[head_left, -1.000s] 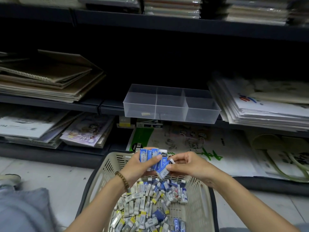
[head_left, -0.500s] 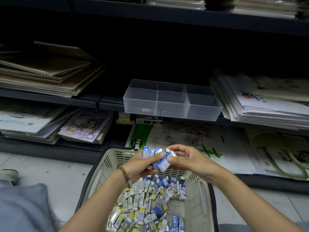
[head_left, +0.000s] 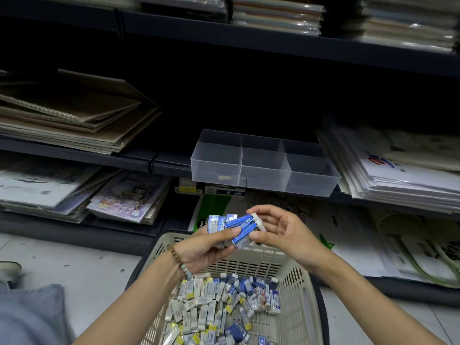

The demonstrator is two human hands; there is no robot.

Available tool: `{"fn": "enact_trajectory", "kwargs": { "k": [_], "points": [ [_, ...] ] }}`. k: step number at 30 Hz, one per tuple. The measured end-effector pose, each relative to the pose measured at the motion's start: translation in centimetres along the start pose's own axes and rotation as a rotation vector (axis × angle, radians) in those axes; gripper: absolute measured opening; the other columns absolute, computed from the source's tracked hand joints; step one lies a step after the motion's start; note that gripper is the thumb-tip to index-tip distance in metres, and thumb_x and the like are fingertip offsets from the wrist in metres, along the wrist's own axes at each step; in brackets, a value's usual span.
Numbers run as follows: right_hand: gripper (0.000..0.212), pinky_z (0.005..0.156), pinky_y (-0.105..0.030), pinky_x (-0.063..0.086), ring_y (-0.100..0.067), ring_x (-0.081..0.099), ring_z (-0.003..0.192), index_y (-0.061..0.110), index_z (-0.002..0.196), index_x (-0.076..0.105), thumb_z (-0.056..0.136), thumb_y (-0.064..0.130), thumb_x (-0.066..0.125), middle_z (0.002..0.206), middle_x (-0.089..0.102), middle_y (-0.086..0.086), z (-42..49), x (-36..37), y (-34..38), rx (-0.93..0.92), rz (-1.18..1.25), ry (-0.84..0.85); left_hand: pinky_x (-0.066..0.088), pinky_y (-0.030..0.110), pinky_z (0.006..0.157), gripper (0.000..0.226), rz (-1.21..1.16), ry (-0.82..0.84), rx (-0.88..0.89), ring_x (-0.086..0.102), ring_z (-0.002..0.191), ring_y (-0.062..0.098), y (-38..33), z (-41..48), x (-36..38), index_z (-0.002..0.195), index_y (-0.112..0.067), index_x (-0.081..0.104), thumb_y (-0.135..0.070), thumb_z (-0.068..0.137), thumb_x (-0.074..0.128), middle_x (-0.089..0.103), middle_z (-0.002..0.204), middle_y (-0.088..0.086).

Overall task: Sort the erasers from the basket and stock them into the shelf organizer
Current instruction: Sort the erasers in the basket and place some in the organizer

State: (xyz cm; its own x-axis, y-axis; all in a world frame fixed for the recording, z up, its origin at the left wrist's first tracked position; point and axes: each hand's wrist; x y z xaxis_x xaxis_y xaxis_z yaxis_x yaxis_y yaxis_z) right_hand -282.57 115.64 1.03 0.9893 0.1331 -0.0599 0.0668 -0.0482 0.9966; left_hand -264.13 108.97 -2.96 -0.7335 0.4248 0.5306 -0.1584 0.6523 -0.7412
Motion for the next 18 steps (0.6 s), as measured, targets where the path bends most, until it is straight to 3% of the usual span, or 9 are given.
{"fn": "enact_trajectory", "kwargs": {
  "k": [5,12,15,18],
  "points": [
    [0.044,0.081,-0.019,0.054,-0.015,0.067,0.1,0.016,0.111,0.059,0.07,0.011,0.076,0.108,0.069,-0.003,3.1,-0.2,2.9,-0.041,-0.122,-0.005,0.053,0.017,0.045,0.042,0.034,-0.086,0.071,0.065,0.055,0.01,-4.2,0.4,-0.4,0.084,-0.008,0.075,-0.031,0.049,0.079,0.072,0.077,0.009],
    [0.041,0.078,-0.017,0.053,-0.012,0.069,0.094,0.013,0.112,0.061,0.074,0.005,0.076,0.103,0.072,-0.001,8.6,-0.7,6.5,-0.052,-0.239,0.047,0.052,0.014,0.052,0.055,0.033,-0.047,0.165,0.067,0.065,0.009,-10.3,1.8,-1.9,0.107,-0.002,0.068,-0.025,0.059,0.082,0.072,0.099,0.012],
    [0.036,0.073,-0.014,0.052,-0.008,0.069,0.089,0.014,0.107,0.063,0.075,0.005,0.075,0.099,0.072,0.0,11.5,-1.1,8.4,-0.122,-0.284,0.004,0.053,0.018,0.053,0.046,0.083,-0.136,0.28,0.069,0.064,0.01,-12.4,2.5,-2.5,0.096,-0.007,0.071,-0.039,0.062,0.076,0.074,0.089,0.008],
    [0.034,0.071,-0.014,0.052,-0.009,0.068,0.085,0.013,0.106,0.064,0.075,0.007,0.076,0.099,0.071,-0.001,14.5,-2.2,9.9,-0.139,-0.294,-0.082,0.053,0.019,0.051,0.035,0.131,-0.257,0.436,0.071,0.065,0.015,-14.1,2.9,-4.1,0.093,-0.009,0.067,-0.04,0.078,0.061,0.075,0.078,0.001]
  ]
}}
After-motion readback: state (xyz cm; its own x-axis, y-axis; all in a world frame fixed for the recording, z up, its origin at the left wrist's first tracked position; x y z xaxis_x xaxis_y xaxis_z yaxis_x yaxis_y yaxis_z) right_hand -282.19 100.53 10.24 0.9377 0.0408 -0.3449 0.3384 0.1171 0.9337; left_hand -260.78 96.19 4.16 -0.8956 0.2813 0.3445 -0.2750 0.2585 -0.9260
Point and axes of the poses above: each hand's wrist, its own z-axis towards the middle knuckle, its own x-axis out of the palm, y = z × x
